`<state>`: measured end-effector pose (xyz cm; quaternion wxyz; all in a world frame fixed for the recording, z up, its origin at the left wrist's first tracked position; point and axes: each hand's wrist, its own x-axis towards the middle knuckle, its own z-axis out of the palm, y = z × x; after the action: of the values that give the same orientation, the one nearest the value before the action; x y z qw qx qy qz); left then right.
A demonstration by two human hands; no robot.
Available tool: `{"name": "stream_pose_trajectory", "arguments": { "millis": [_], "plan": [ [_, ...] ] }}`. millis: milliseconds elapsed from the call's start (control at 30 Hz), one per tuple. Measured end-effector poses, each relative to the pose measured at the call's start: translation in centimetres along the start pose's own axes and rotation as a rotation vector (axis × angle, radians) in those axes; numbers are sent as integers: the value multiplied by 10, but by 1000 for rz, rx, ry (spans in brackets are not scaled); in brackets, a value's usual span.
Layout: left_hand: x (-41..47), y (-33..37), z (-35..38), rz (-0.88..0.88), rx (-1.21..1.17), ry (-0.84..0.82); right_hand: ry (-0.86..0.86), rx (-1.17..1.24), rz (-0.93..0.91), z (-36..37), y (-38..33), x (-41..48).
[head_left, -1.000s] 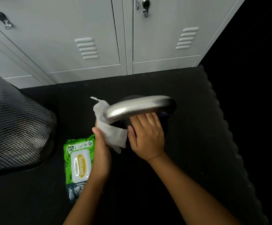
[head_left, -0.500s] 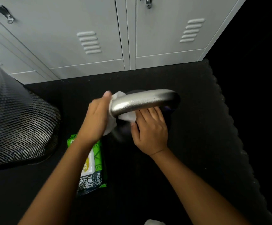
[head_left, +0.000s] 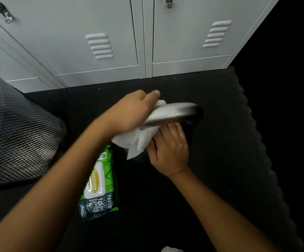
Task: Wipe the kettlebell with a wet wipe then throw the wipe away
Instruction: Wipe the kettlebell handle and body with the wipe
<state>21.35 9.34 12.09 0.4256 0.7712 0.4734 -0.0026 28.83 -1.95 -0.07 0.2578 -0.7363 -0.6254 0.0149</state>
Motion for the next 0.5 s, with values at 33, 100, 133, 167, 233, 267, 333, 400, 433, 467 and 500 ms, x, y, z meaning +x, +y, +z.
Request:
{"name": "stream_pose_trajectory", "arguments": {
  "millis": [33, 100, 133, 167, 233, 267, 333, 400, 433, 467, 500],
  "plan": [
    [-9, -3, 14, 41, 102, 265, -25, 3, 2, -1, 0, 1],
    [-27, -9, 37, 177, 159, 632, -59, -3, 8, -1, 0, 1],
    [-32, -10, 44, 232, 180, 713, -62, -8, 8, -1, 0, 1],
    [-33, -12, 44, 258, 197, 735, -55, -8, 3, -1, 0, 1],
    [-23, -14, 27, 243, 310, 533, -18, 8, -11, -1, -1, 1],
    [-15, -13, 16, 234, 338, 313, 17, 13, -11, 0, 0, 1],
    [-1, -6, -10, 75, 144, -123, 86, 14, -7, 1, 0, 0],
    [7, 3, -26, -76, -70, -330, 116, 22, -12, 1, -2, 0],
    [10, 6, -25, -81, -42, -337, 125, 26, -16, 2, -2, 0],
    [9, 7, -20, -75, -1, -280, 122, 27, -10, 2, -2, 0],
    [7, 5, -10, -40, 100, -175, 105, 22, -3, 3, 0, 0]
  ]
}}
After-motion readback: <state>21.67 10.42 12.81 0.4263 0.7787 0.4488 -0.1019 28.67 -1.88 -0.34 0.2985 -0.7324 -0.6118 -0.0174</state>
